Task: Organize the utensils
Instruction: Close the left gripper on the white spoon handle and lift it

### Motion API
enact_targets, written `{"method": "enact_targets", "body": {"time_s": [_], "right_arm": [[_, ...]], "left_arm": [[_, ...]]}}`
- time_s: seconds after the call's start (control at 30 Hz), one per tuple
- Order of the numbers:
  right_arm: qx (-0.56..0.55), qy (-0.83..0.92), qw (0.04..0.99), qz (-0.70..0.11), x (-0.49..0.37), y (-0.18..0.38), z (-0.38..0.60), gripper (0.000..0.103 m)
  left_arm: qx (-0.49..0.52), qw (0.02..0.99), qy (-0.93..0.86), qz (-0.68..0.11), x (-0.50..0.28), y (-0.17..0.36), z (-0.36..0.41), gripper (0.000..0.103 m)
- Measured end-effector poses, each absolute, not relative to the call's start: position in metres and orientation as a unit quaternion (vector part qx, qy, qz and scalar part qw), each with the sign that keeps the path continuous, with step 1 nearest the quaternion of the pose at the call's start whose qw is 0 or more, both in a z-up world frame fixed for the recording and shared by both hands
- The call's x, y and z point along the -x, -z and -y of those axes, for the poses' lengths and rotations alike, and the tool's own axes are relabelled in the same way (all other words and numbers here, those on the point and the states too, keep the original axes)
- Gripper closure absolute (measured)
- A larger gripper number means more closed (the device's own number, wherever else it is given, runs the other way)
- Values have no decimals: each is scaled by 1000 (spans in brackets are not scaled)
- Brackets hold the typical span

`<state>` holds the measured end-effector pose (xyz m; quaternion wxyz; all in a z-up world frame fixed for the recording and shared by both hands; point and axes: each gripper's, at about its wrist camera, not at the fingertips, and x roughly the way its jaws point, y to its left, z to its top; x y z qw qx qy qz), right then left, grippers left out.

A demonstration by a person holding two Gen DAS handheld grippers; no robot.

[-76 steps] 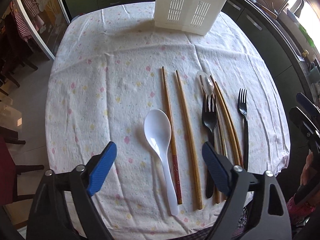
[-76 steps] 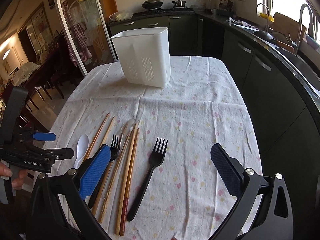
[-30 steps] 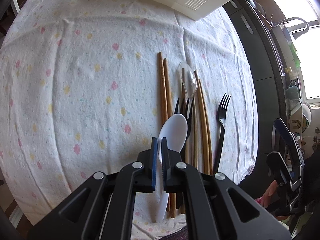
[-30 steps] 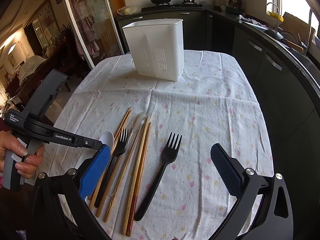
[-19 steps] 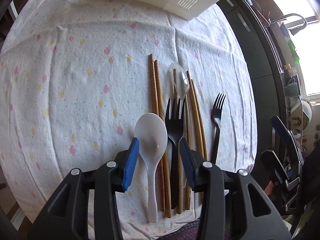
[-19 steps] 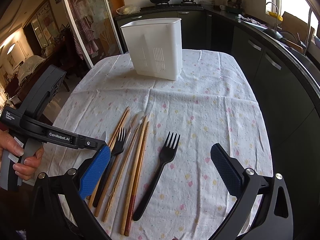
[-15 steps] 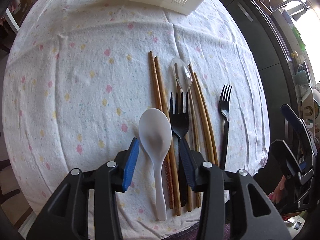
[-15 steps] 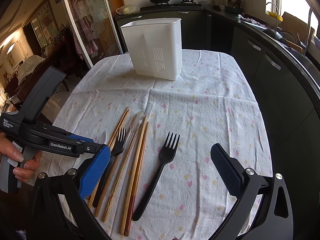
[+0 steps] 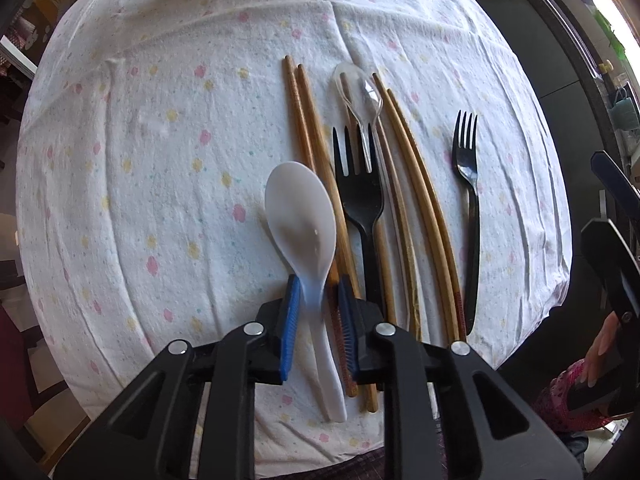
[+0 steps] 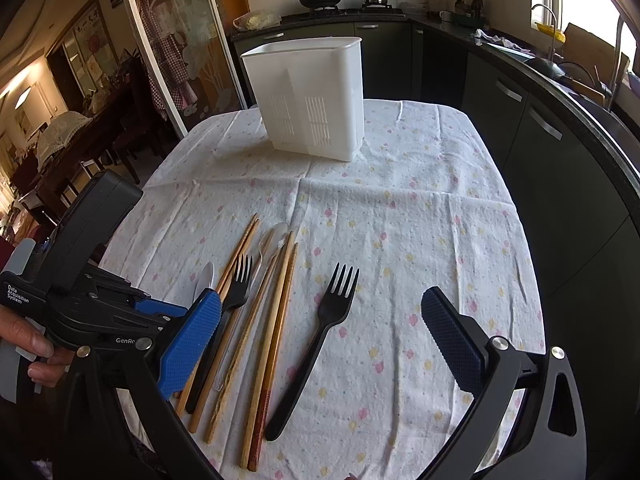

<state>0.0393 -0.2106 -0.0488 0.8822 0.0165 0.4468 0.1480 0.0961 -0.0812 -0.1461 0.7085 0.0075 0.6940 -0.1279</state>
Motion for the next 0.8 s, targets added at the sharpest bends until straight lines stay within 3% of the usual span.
{"method": "enact_targets", "body": {"time_s": [0.23, 0.67, 0.7, 0.73, 0.8], "right_arm": [[-19, -154, 875, -458, -43, 53, 211, 4], [-65, -220, 768, -598, -90, 74, 204, 5], [-68, -225, 762, -604, -92, 75, 201, 10], [-76, -228, 756, -609, -95, 76, 199, 24], [-94, -230, 744, -620, -104, 80, 194, 39]], "left_arm": [[13, 704, 134, -697, -102, 146, 72, 92], [29, 709, 129, -692, -100, 138, 19, 93], [33, 709, 131, -692, -100, 137, 17, 93], [31, 712, 129, -690, -99, 135, 15, 94], [29, 714, 126, -688, -99, 134, 11, 98]]}}
